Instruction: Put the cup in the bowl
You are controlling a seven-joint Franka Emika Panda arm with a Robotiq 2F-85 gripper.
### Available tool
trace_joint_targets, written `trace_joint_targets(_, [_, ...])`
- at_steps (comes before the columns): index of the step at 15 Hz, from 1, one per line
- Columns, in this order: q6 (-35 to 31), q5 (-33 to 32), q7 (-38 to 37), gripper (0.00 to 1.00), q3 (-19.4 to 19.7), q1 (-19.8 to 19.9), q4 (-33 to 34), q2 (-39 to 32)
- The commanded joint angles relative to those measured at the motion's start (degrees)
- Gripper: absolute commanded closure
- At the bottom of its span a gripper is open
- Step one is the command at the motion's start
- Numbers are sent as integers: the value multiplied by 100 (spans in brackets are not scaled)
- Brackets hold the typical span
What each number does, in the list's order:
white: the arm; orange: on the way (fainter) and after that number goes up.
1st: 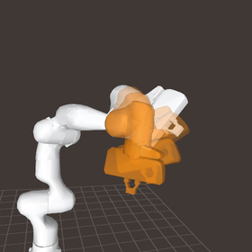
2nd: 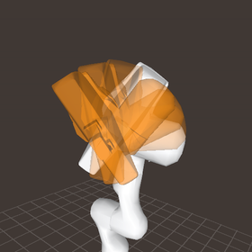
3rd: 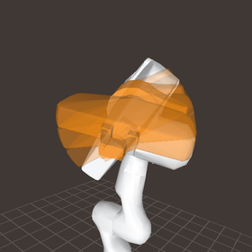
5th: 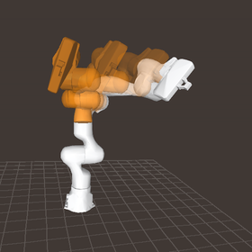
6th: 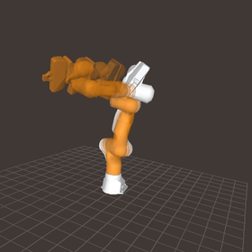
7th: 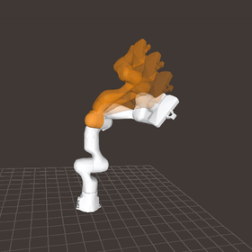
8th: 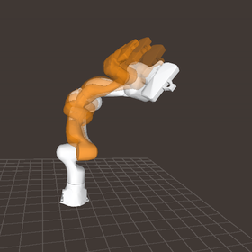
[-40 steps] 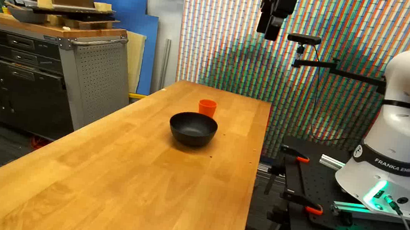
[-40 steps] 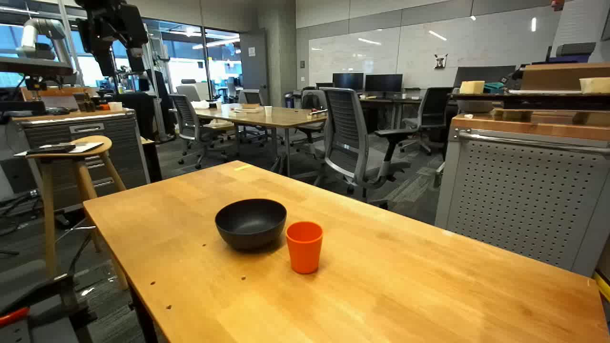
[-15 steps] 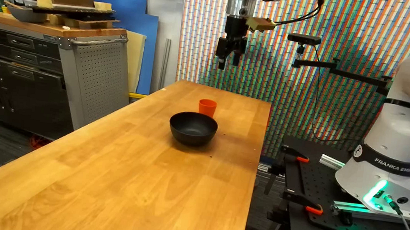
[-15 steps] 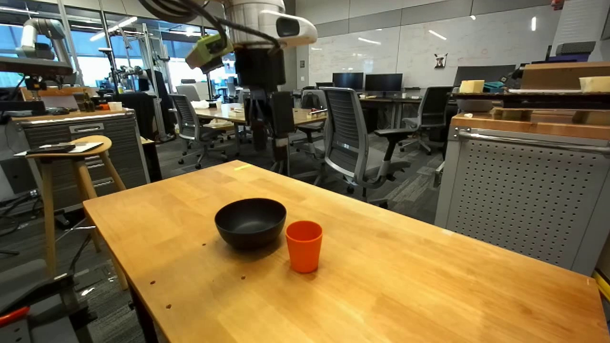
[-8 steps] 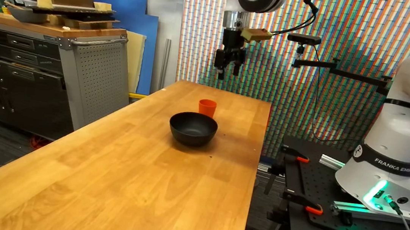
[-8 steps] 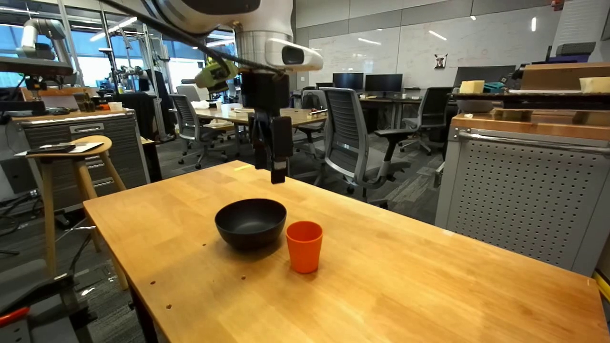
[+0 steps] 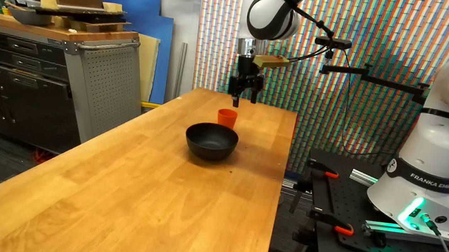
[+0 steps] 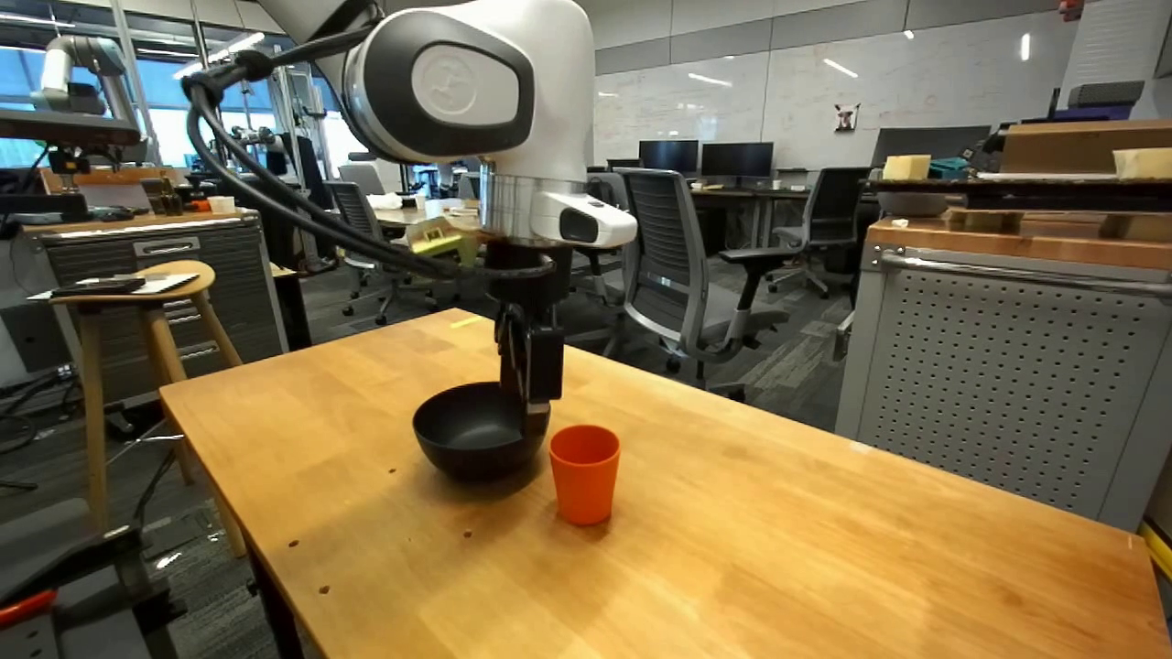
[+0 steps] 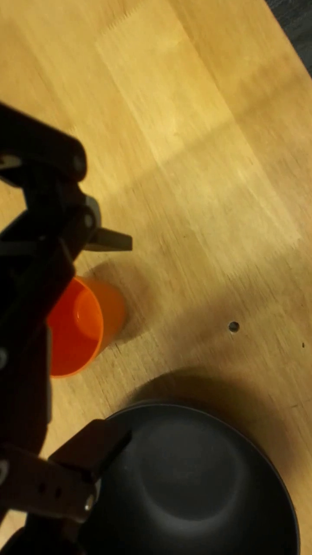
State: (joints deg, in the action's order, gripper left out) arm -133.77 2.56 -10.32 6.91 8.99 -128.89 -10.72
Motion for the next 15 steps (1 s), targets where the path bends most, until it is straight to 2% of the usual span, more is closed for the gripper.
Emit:
trace_joint_targets(1, [-466, 355, 69, 0, 64, 35, 188, -376])
trace_joint_targets(5, [-1262, 290, -29, 0, 194, 60, 202, -718])
trace_joint_targets(10, [-1662, 248, -64, 0, 344, 70, 298, -1075])
trace_joint_targets(11, [-1740, 221, -79, 10, 376, 64, 315, -1148])
trace_joint_targets(12, [-1771, 239, -60, 26, 383, 78, 330, -1204])
trace_joint_targets(15, [-1787, 315, -38, 51, 381, 114, 359, -1318])
